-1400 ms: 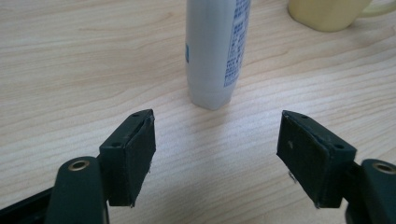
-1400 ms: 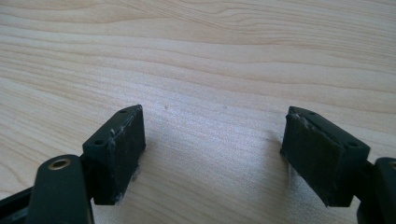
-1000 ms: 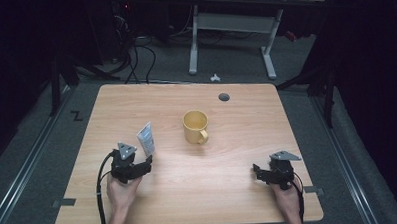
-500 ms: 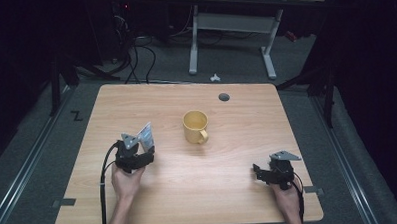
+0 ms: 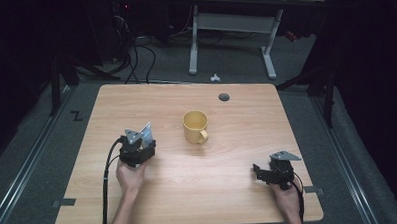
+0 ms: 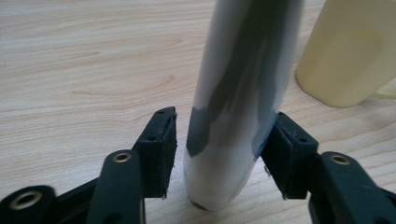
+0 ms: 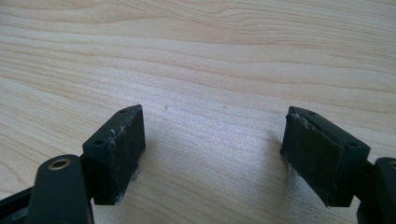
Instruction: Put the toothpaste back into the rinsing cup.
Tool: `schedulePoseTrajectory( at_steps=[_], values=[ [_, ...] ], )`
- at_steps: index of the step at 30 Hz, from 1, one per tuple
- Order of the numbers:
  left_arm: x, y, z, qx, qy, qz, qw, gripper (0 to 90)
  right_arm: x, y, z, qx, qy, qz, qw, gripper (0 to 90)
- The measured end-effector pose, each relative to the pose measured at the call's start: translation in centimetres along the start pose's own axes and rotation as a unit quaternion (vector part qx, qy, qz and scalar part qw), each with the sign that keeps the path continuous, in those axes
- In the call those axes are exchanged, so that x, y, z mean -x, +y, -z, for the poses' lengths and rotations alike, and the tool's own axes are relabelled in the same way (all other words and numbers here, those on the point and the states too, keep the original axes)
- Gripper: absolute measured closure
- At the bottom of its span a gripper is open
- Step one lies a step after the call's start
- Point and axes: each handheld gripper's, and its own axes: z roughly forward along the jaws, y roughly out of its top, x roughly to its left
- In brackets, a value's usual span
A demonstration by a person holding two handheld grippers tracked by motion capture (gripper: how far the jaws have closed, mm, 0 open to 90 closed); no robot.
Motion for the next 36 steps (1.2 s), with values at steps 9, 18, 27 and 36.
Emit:
schedulePoseTrajectory(
  at_steps=[9,18,27,36],
  values=[
    [0.0,0.0,0.0,0.006,-0.003,-0.01,0.9999,57.8,0.0,0.0,0.0,0.0,0.0,0.0,1.0,21.4],
    [-0.2,0.0,0.1,0.009,-0.006,-0.013,0.9999,62.8,0.0,0.0,0.0,0.0,0.0,0.0,1.0,21.5],
    [-0.3,0.5,1.0,0.01,-0.021,-0.021,0.9995,63.3,0.0,0.0,0.0,0.0,0.0,0.0,1.0,21.4],
    [0.4,1.7,2.1,0.013,-0.046,-0.04,0.998,63.3,0.0,0.0,0.0,0.0,0.0,0.001,1.0,21.4]
  ],
)
